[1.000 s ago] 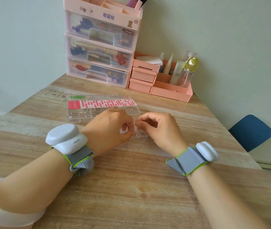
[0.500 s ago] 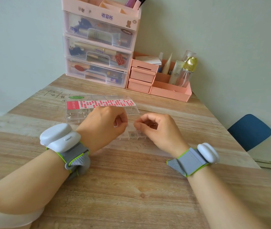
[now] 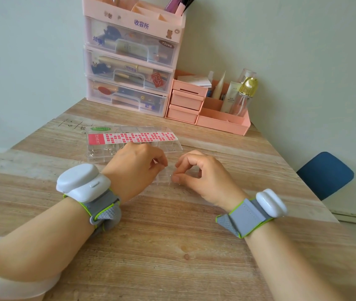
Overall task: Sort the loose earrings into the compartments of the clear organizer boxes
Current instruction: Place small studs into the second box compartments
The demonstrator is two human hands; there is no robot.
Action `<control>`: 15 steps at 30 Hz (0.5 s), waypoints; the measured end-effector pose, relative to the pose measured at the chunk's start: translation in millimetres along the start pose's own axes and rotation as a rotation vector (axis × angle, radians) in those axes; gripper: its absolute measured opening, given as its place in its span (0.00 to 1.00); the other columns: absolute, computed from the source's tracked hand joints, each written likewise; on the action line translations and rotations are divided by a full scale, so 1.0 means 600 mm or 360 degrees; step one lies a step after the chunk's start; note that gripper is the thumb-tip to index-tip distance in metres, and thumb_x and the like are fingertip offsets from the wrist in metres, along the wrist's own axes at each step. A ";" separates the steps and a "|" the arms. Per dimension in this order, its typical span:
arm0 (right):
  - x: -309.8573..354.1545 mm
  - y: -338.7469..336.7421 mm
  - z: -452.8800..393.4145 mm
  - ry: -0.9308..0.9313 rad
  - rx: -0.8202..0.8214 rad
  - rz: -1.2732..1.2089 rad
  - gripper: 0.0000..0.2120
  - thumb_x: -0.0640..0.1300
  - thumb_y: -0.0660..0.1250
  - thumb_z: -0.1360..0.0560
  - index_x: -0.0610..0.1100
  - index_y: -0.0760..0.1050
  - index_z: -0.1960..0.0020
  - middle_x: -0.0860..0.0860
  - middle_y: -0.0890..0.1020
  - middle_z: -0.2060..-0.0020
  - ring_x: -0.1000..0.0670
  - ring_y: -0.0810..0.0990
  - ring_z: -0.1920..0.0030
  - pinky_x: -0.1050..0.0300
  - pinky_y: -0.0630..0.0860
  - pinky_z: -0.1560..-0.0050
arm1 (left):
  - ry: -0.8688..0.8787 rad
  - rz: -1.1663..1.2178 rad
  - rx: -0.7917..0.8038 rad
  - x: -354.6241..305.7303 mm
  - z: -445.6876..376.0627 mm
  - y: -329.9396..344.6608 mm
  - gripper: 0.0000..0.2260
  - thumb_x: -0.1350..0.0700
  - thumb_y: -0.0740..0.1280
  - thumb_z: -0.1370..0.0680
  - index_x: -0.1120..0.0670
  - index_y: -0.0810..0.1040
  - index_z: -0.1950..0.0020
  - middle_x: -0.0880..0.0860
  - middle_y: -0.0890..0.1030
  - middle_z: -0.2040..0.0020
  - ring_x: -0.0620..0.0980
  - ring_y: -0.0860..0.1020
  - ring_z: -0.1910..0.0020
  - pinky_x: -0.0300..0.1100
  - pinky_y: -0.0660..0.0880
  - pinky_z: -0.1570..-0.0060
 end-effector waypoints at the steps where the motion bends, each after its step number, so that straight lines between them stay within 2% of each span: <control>1: 0.001 -0.001 0.001 -0.0009 -0.0006 0.0007 0.06 0.45 0.73 0.31 0.49 0.77 0.64 0.51 0.79 0.54 0.62 0.71 0.62 0.70 0.63 0.65 | 0.0009 -0.0001 -0.0002 -0.001 -0.001 0.000 0.07 0.58 0.64 0.24 0.52 0.81 0.49 0.49 0.82 0.55 0.45 0.77 0.59 0.38 0.74 0.53; 5: 0.000 -0.001 0.005 -0.0031 -0.0062 0.0040 0.05 0.46 0.72 0.30 0.45 0.79 0.61 0.53 0.78 0.56 0.66 0.71 0.64 0.70 0.64 0.64 | 0.0024 -0.0010 -0.0077 0.000 -0.003 -0.002 0.08 0.58 0.64 0.23 0.52 0.80 0.48 0.49 0.82 0.53 0.45 0.75 0.56 0.38 0.72 0.52; 9: -0.003 -0.018 0.011 -0.0012 -0.0295 0.0003 0.04 0.43 0.67 0.26 0.43 0.78 0.57 0.55 0.79 0.62 0.64 0.73 0.66 0.72 0.64 0.64 | 0.0011 -0.0225 -0.0387 0.006 -0.009 -0.042 0.10 0.53 0.63 0.23 0.50 0.78 0.44 0.50 0.80 0.45 0.54 0.70 0.42 0.48 0.66 0.44; 12: -0.017 -0.031 0.014 0.0089 -0.0465 0.0063 0.04 0.41 0.64 0.25 0.45 0.76 0.57 0.55 0.79 0.60 0.59 0.74 0.60 0.69 0.67 0.60 | -0.0279 -0.0426 -0.0259 0.042 -0.022 -0.064 0.16 0.44 0.58 0.23 0.44 0.70 0.36 0.48 0.72 0.34 0.55 0.63 0.33 0.54 0.60 0.37; 15: -0.036 -0.025 0.013 0.0274 -0.0376 0.0195 0.03 0.48 0.64 0.25 0.50 0.75 0.53 0.54 0.77 0.53 0.52 0.74 0.51 0.57 0.70 0.48 | -0.0509 -0.0549 0.0049 0.089 -0.029 -0.060 0.26 0.33 0.51 0.27 0.39 0.62 0.31 0.48 0.64 0.28 0.56 0.58 0.28 0.60 0.58 0.34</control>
Point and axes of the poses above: each hand's wrist, its own z-axis away from the middle knuckle, its own y-axis out of the palm, x = y × z, the point moved 5 cm from there along -z, towards the middle knuckle
